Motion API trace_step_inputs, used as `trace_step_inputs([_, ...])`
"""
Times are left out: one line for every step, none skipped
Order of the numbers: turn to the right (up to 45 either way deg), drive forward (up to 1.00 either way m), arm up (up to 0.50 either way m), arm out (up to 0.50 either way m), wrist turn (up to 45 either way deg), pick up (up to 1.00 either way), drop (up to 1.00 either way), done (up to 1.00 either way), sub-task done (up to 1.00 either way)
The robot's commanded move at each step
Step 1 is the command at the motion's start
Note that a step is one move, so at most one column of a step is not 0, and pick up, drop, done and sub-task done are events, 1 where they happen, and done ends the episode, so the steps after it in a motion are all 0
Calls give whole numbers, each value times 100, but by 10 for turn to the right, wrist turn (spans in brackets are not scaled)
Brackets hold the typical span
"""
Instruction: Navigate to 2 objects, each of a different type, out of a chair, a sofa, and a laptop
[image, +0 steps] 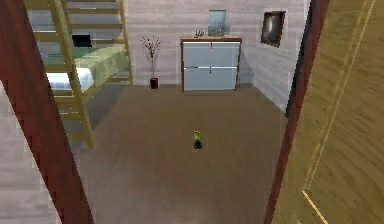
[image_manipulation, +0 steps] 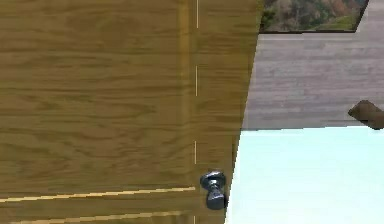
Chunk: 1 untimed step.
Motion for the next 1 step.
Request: trace_step_inputs([0, 90, 0, 0, 0, 0, 0, 0, 0])
